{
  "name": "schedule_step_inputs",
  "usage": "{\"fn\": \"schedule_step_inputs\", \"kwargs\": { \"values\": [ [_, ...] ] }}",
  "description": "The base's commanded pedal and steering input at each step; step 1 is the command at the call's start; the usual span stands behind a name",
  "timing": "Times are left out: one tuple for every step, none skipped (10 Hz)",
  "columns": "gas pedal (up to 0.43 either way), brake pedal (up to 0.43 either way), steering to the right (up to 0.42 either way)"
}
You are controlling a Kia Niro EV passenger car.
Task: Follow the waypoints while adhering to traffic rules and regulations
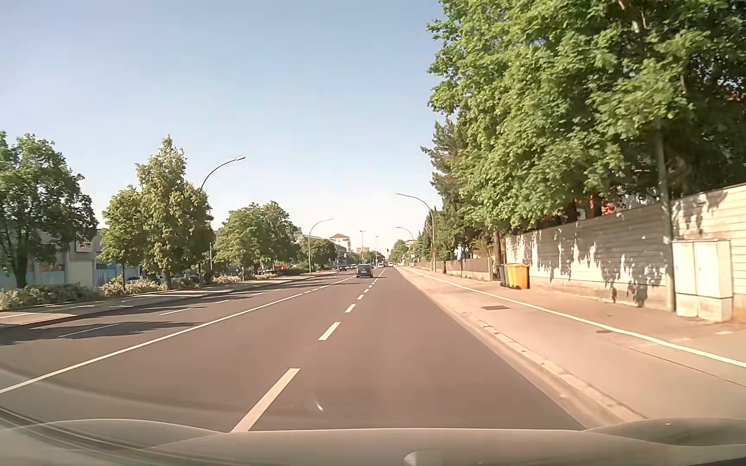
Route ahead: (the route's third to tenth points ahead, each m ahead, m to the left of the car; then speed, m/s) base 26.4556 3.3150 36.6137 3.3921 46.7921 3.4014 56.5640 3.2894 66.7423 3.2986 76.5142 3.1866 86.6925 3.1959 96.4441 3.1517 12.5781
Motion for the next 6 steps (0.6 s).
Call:
{"fn": "schedule_step_inputs", "kwargs": {
  "values": [
    [0.157,0.000,-0.001],
    [0.157,0.000,-0.003],
    [0.157,0.000,-0.006],
    [0.157,0.000,-0.009],
    [0.157,0.000,-0.009],
    [0.157,0.000,-0.009]
  ]
}}
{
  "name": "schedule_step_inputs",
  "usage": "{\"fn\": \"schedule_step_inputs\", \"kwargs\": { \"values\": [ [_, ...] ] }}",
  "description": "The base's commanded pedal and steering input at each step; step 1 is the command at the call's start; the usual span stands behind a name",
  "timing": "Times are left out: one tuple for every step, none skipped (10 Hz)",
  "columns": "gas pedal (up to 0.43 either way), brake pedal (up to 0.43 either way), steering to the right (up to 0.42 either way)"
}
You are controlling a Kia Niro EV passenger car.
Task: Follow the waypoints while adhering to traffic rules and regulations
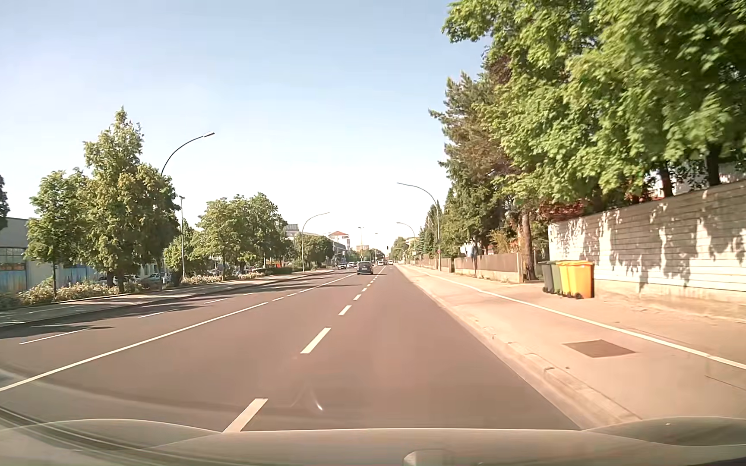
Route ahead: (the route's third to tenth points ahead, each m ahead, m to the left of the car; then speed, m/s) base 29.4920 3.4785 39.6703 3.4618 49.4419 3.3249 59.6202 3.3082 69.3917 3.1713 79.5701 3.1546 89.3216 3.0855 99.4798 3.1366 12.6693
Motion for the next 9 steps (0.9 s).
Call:
{"fn": "schedule_step_inputs", "kwargs": {
  "values": [
    [0.157,0.000,-0.009],
    [0.157,0.000,-0.008],
    [0.157,0.000,-0.008],
    [0.157,0.000,-0.008],
    [0.157,0.000,-0.008],
    [0.157,0.000,-0.007],
    [0.157,0.000,-0.007],
    [0.157,0.000,-0.007],
    [0.150,0.000,-0.007]
  ]
}}
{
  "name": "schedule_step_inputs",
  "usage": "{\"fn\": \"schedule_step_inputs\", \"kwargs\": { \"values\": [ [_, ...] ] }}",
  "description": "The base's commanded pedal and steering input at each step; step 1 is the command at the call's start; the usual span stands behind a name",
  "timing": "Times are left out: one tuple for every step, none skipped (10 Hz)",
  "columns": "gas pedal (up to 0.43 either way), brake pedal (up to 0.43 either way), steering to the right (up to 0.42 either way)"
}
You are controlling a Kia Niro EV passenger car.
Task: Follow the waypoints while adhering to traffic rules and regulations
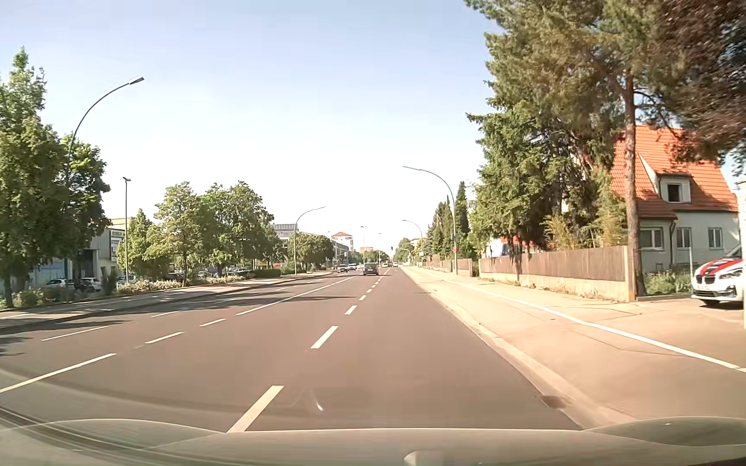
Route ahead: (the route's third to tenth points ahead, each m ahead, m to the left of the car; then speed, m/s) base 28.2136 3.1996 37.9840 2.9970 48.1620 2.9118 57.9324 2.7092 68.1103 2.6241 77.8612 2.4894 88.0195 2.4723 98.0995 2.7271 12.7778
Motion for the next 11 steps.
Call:
{"fn": "schedule_step_inputs", "kwargs": {
  "values": [
    [0.150,0.000,-0.007],
    [0.150,0.000,-0.007],
    [0.150,0.000,-0.007],
    [0.150,0.000,-0.007],
    [0.150,0.000,-0.006],
    [0.138,0.000,-0.005],
    [0.138,0.000,-0.004],
    [0.138,0.000,-0.003],
    [0.138,0.000,-0.003],
    [0.138,0.000,-0.003],
    [0.138,0.000,-0.003]
  ]
}}
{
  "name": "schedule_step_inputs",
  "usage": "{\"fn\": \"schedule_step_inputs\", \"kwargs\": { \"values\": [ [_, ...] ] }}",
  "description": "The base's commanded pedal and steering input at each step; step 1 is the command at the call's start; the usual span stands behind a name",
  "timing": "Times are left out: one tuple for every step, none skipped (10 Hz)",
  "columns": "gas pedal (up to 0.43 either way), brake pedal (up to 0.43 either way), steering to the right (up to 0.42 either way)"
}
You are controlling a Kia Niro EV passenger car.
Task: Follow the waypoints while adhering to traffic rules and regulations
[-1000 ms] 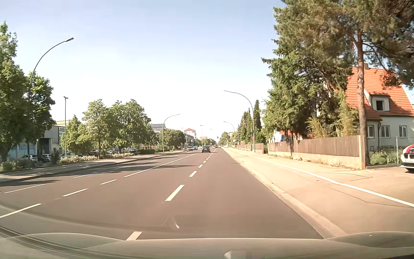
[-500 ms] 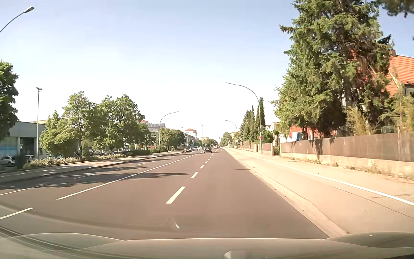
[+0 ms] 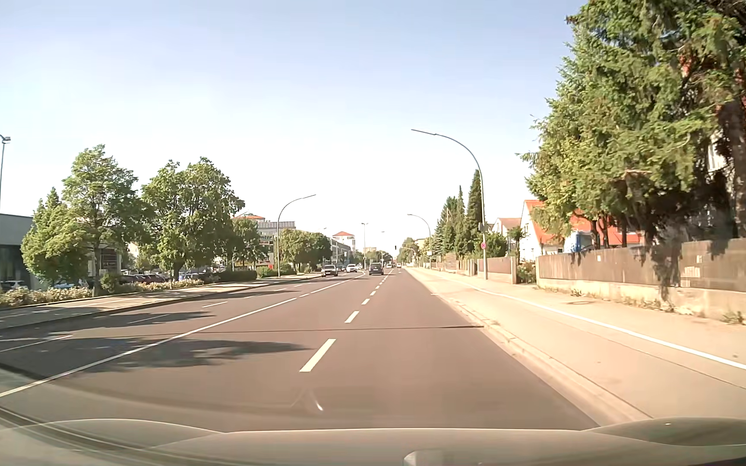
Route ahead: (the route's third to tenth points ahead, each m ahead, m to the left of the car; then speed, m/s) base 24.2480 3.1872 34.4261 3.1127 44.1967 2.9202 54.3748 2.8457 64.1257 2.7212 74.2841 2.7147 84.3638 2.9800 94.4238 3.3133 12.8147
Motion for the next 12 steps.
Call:
{"fn": "schedule_step_inputs", "kwargs": {
  "values": [
    [0.138,0.000,-0.003],
    [0.138,0.000,-0.003],
    [0.138,0.000,-0.002],
    [0.138,0.000,-0.002],
    [0.138,0.000,-0.001],
    [0.138,0.000,-0.001],
    [0.138,0.000,-0.001],
    [0.138,0.000,-0.001],
    [0.118,0.000,-0.001],
    [0.110,0.000,-0.001],
    [0.067,0.000,-0.001],
    [0.059,0.000,-0.002]
  ]
}}
